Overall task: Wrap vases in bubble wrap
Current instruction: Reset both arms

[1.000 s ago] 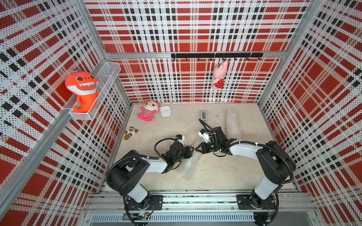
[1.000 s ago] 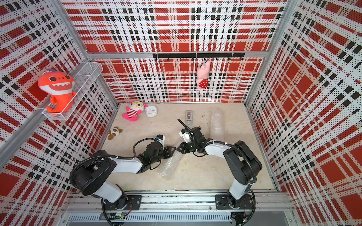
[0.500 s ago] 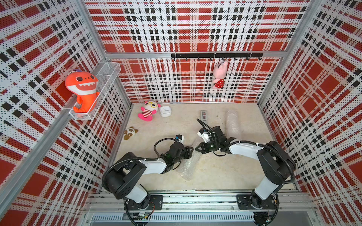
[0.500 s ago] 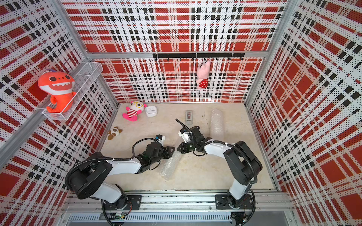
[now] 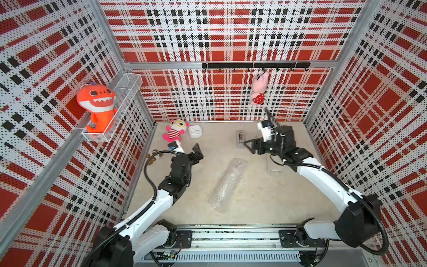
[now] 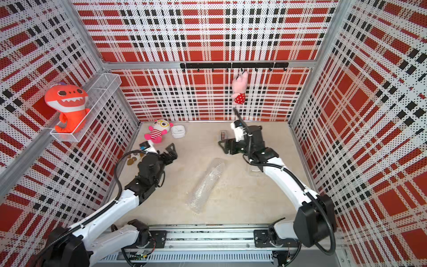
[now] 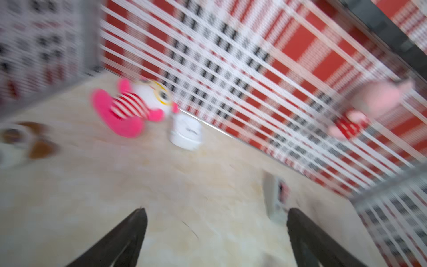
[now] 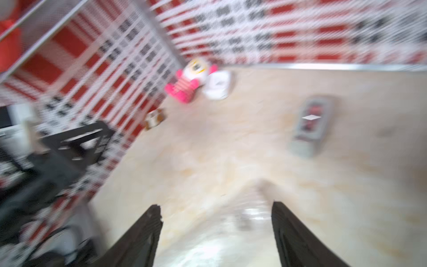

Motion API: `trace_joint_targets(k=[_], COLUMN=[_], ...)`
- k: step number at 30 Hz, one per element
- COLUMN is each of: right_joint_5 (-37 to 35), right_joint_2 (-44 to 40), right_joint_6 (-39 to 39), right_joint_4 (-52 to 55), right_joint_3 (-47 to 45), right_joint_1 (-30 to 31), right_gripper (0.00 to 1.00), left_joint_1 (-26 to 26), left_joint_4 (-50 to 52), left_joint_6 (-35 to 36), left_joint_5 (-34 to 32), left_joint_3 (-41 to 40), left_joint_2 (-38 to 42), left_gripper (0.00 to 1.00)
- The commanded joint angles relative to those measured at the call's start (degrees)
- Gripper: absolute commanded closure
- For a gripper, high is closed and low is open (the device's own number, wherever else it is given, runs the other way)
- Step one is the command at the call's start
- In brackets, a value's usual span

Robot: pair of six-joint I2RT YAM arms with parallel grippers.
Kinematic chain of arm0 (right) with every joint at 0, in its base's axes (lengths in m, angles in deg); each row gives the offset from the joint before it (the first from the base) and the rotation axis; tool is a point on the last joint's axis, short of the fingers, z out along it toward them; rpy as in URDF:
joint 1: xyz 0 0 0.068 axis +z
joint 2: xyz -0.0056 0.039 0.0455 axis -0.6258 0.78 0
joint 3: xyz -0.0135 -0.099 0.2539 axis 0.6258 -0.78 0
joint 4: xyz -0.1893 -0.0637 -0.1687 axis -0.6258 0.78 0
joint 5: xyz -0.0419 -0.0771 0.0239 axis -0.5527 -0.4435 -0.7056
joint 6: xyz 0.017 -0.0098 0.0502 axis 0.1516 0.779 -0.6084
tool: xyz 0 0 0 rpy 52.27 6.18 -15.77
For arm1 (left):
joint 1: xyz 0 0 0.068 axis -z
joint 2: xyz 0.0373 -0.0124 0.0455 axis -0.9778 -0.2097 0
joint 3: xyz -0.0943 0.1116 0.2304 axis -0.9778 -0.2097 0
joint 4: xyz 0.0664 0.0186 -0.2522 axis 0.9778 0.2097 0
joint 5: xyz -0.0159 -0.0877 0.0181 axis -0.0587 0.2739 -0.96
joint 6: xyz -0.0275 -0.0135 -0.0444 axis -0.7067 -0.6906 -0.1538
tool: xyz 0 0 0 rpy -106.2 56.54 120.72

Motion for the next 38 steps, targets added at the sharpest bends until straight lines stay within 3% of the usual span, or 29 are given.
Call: trace_joint_targets(k=[1, 3, 4, 5, 7, 9, 14, 16, 19, 20, 22, 23, 29, 31, 33, 35, 38], right_joint_5=[-23.6, -31.8, -34.8, -37.6, -38.7, -35.6, -28.6, -26.0, -18.4, -17.5, -15.2, -12.6, -18.3, -19.7, -19.8, -19.7, -19.8], right_joint_2=[-2.5, -3.4, -3.5, -3.3, -1.6, 1.7, 8.0, 7.8, 7.6, 6.9, 6.8, 8.4, 15.1, 14.2, 15.1, 14.6, 14.8], right_joint_6=[1.5, 3.0, 4.6, 6.4, 9.8, 11.7, 15.8, 16.8, 19.0, 18.6, 17.3, 17.8, 18.2, 17.5, 17.7, 17.6, 17.7], right_joint_4=[-2.5, -8.5, -12.6, -17.5, -28.2, -36.6, -54.4, -54.6, -56.3, -59.0, -64.6, -68.3, -80.4, -74.8, -77.9, -76.4, -77.0], right_joint_3=[-8.8, -14.9, -18.2, -21.8, -28.1, -32.1, -38.5, -38.7, -39.7, -41.2, -43.5, -44.2, -46.9, -45.3, -45.8, -45.7, -45.7], right_joint_1=[-10.0, -15.1, -16.7, -17.7, -18.7, -18.8, -18.8, -18.8, -18.6, -18.1, -17.8, -17.5, -15.6, -15.7, -15.7, -15.7, -15.7], right_gripper=[0.01, 0.00, 0.00, 0.00, 0.00, 0.00, 0.00, 0.00, 0.00, 0.00, 0.00, 0.00, 0.00, 0.00, 0.00, 0.00, 0.00], left_joint_1=[-9.5, -14.5, -16.8, -18.3, -18.3, -18.6, -18.8, -18.7, -16.1, -15.8, -17.2, -17.8, -16.3, -14.3, -13.2, -14.8, -15.2], left_joint_4=[-8.2, -22.2, -24.4, -25.2, -36.2, -48.3, -55.8, -62.3, -70.1, -71.4, -61.2, -62.3, -66.0, -67.4, -72.2, -66.8, -67.6], left_joint_6=[6.5, 10.7, 12.6, 15.0, 20.6, 25.1, 26.8, 27.8, 30.8, 31.5, 29.0, 27.9, 29.0, 30.4, 31.9, 30.3, 29.5], left_joint_5=[-9.7, -5.8, -2.0, 0.5, 1.0, 2.9, 8.1, 13.5, 11.7, 11.1, 10.1, 9.4, 7.1, 4.5, 3.0, 4.7, 3.7], left_joint_3=[-8.9, -15.9, -16.5, -16.3, -19.5, -22.7, -21.6, -22.2, -20.9, -20.5, -18.6, -18.2, -18.9, -20.0, -21.3, -19.1, -19.5], left_joint_2=[0.3, -1.9, -2.8, -3.8, -7.2, -12.9, -20.6, -25.2, -34.2, -35.3, -32.1, -33.1, -33.9, -34.0, -34.9, -34.3, -34.1], left_gripper=[0.02, 0.02, 0.02, 0.02, 0.02, 0.02, 0.02, 0.02, 0.02, 0.02, 0.02, 0.02, 0.02, 0.02, 0.02, 0.02, 0.02])
